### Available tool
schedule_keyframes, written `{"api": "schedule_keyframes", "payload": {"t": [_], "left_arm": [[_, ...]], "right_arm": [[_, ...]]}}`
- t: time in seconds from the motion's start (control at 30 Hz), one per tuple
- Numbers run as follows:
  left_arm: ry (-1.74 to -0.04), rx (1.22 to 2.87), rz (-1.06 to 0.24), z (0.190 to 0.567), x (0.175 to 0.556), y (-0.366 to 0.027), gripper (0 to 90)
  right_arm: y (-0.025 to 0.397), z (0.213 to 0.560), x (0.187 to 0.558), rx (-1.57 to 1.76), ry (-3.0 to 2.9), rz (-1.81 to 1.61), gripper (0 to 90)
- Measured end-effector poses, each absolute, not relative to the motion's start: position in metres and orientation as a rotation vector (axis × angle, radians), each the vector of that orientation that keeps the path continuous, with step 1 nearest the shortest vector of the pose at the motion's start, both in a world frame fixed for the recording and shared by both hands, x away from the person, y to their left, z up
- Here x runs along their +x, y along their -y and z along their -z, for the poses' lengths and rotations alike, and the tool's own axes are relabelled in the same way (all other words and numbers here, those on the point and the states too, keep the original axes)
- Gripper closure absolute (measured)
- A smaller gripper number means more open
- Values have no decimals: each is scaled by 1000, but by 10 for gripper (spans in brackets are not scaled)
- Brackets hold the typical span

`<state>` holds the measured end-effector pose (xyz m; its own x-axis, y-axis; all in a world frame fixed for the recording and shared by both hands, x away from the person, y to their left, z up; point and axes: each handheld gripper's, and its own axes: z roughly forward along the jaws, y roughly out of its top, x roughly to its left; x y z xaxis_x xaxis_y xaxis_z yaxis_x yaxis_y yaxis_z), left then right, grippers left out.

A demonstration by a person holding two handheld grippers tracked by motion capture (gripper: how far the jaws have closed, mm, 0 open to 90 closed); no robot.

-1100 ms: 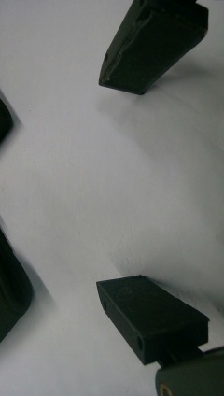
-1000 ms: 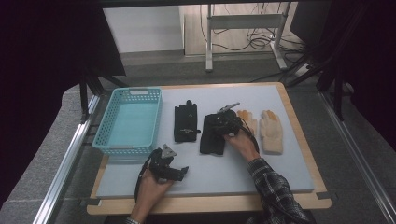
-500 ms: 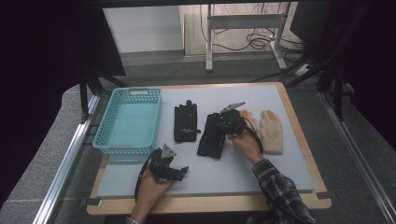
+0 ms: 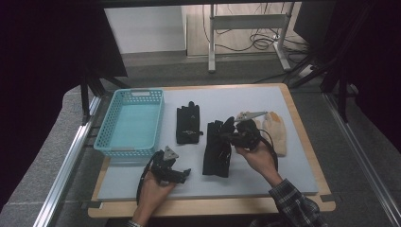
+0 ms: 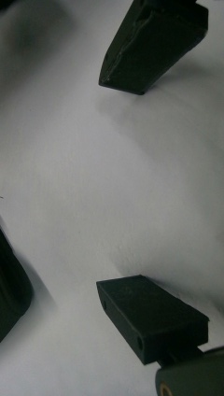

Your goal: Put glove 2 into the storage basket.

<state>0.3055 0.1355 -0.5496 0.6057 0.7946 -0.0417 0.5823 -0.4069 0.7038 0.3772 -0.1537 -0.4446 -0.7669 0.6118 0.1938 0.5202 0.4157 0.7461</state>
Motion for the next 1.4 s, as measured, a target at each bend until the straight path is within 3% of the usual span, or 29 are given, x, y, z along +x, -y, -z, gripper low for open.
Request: {"api": "schedule_keyframes", "payload": {"t": [0.27, 0.43, 0.7, 0.8, 0.83, 0.97, 1.33, 1.4], "left_arm": [[-1079, 2139, -392, 549, 305, -136, 49], [-1079, 2140, -392, 549, 306, -136, 49], [-1081, 2139, -391, 549, 305, -136, 49], [-1080, 2142, -391, 549, 305, -136, 49], [-1080, 2142, -391, 549, 305, -136, 49], [-1079, 2140, -392, 550, 305, -136, 49], [-1081, 2136, -390, 550, 305, -136, 49], [-1083, 2132, -390, 550, 305, -135, 49]], "right_arm": [[149, 482, 356, 985, -2627, -1208, 840], [149, 493, 362, 937, -2608, -1180, 625], [130, 487, 396, 922, -2554, -1179, 505], [117, 488, 414, 916, -2570, -1167, 519], [109, 490, 425, 905, -2582, -1152, 589], [97, 495, 440, 850, -2590, -1107, 649], [68, 524, 474, 814, -2687, -1087, 657], [64, 527, 475, 799, -2686, -1041, 739]]}}
